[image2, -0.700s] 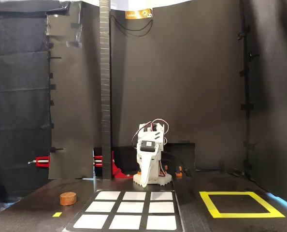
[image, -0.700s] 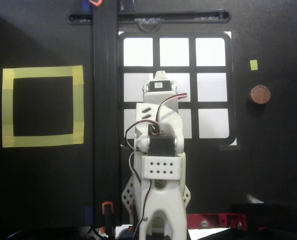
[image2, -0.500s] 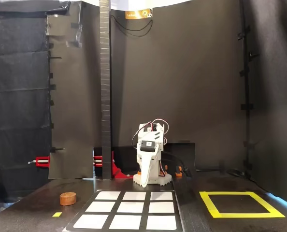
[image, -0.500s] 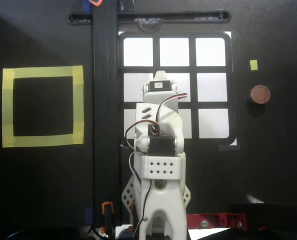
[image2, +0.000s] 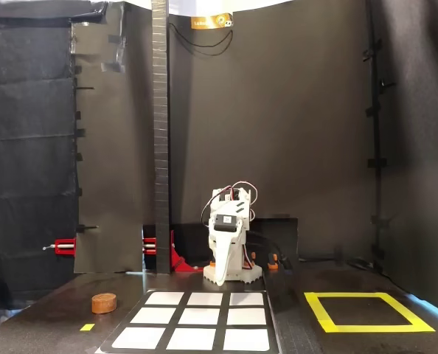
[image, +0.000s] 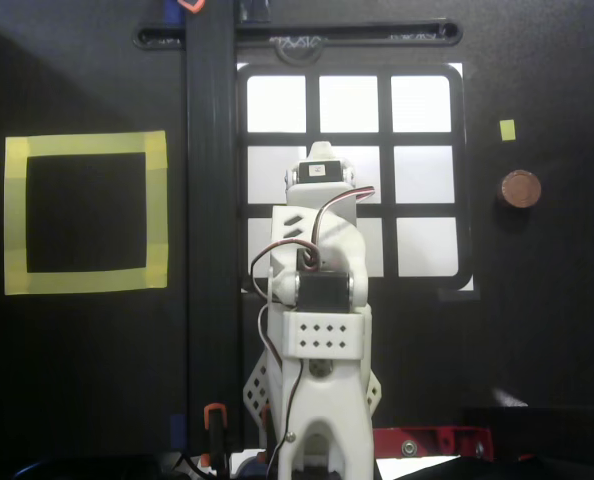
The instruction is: Pick and place at Grid spot 2
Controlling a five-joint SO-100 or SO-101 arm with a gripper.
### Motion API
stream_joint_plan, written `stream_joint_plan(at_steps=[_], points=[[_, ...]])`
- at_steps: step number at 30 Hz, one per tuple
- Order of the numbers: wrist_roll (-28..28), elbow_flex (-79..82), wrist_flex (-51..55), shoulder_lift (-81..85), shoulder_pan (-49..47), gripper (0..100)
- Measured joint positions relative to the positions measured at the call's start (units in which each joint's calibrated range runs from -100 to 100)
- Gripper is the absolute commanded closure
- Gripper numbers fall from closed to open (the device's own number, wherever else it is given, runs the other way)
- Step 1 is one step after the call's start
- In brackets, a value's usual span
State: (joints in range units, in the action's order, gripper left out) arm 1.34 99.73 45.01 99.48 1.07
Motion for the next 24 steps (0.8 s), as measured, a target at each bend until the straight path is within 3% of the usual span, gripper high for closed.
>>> stream_joint_plan(at_steps=[16,24], points=[[0.0,0.0,0.0,-0.1,-0.5,100],[0.0,-23.8,0.5,-31.1,1.2,100]])
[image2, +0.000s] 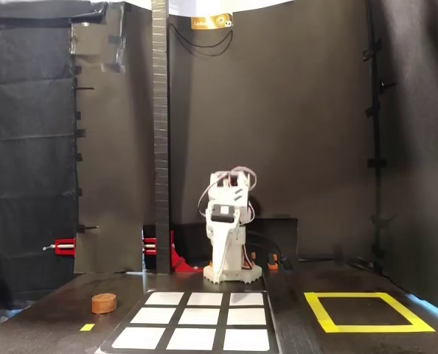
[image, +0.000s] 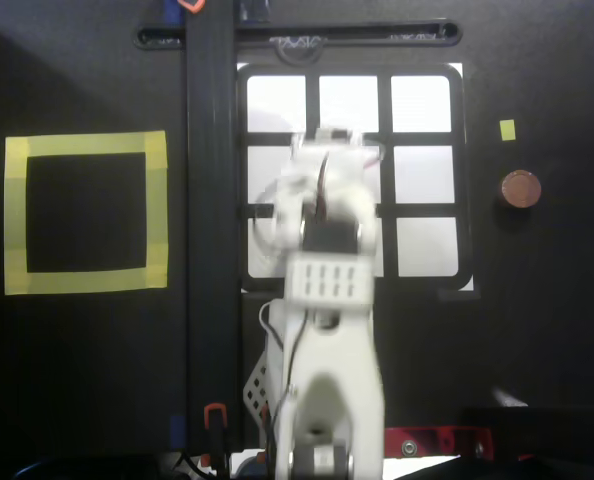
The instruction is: Pick and place at Grid spot 2
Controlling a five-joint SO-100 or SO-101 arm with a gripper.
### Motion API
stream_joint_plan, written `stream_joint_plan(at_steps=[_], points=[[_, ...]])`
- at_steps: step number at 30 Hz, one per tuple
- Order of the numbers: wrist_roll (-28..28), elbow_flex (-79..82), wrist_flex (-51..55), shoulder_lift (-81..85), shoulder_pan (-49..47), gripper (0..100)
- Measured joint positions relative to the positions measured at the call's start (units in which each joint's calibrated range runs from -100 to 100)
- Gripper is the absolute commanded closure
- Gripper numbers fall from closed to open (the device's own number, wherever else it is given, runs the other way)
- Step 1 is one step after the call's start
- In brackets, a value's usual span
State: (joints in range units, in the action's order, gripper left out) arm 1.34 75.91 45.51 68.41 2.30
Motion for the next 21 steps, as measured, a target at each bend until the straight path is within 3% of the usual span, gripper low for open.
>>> stream_joint_plan(at_steps=[9,18,21], points=[[0.0,-46.7,21.6,-39.9,2.8,100],[0.1,-79.1,40.0,-68.8,4.3,100],[0.5,-81.3,41.5,-70.8,4.3,100]])
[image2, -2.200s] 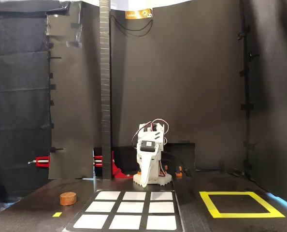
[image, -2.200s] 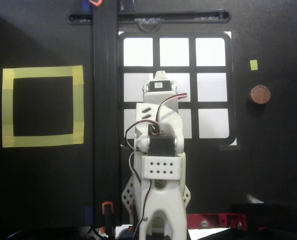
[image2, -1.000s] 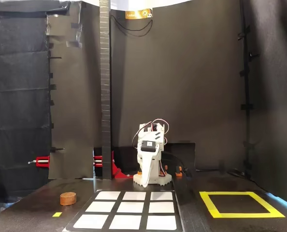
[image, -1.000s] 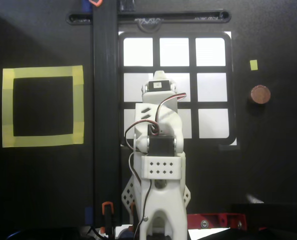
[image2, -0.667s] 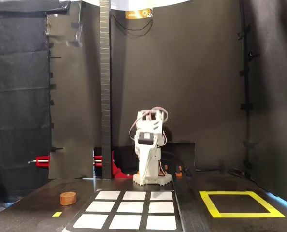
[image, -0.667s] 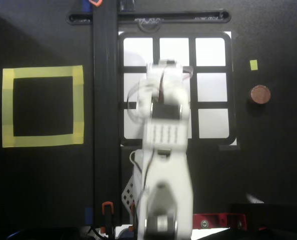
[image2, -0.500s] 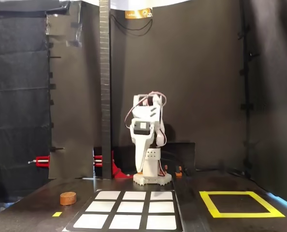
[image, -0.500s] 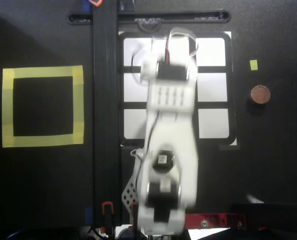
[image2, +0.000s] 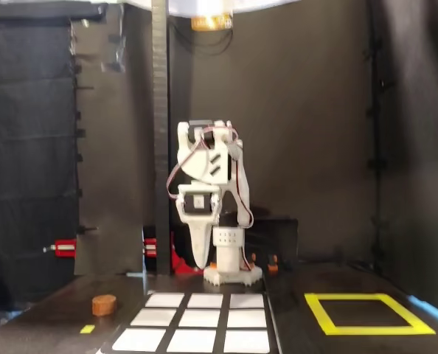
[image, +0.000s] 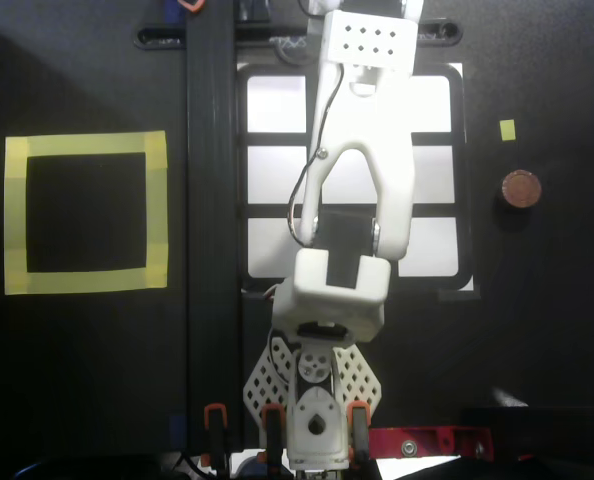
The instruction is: Pick and place at Grid spot 2
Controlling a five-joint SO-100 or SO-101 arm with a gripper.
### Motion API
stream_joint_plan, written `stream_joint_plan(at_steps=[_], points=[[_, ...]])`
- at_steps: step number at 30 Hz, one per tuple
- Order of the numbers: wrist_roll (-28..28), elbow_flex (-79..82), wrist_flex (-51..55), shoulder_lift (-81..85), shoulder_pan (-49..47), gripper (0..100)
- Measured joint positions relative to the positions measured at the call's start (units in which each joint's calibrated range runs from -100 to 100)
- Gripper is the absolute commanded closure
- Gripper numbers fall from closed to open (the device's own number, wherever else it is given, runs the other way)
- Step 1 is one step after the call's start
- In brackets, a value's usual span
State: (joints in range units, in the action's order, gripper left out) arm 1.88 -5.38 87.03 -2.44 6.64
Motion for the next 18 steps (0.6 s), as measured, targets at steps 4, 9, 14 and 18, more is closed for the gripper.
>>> stream_joint_plan(at_steps=[4,9,14,18], points=[[2.1,-0.1,3.1,-0.1,-0.1,100],[14.3,-0.1,3.0,-0.1,5.2,100],[32.2,-0.1,1.6,-0.1,13.9,100],[44.9,-0.1,1.1,-0.1,21.9,100]])
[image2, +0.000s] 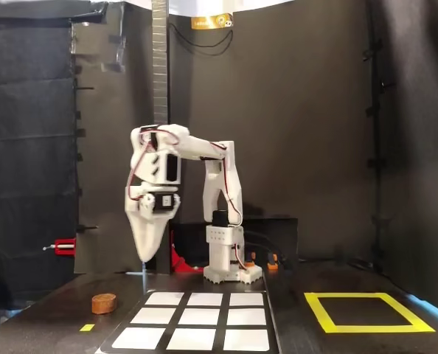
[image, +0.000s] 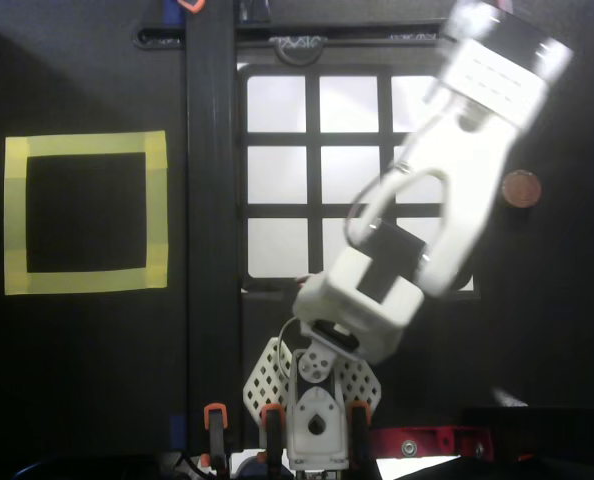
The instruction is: Pick and place at Grid spot 2
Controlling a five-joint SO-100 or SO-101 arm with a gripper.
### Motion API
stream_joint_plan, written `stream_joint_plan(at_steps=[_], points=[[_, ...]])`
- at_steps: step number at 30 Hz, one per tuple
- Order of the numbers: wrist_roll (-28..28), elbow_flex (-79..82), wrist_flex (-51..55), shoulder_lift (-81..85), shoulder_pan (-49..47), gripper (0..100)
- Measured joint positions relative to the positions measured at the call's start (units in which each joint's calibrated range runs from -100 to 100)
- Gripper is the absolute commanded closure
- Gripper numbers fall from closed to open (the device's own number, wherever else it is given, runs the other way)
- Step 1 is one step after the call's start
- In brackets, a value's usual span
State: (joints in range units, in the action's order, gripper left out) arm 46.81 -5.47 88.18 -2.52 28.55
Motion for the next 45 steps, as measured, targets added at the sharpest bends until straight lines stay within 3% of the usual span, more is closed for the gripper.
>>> stream_joint_plan(at_steps=[4,11,15,19,29,45], points=[[9.4,0.0,-0.9,-0.2,8.4,100],[16.8,0.0,-5.6,-2.3,18.0,100],[17.7,0.0,-6.6,-3.1,18.7,97],[18.5,0.0,-6.6,-3.3,18.7,68],[20.5,0.0,-6.6,-4.9,19.5,67],[20.5,0.0,-17.2,-19.8,21.0,68]])
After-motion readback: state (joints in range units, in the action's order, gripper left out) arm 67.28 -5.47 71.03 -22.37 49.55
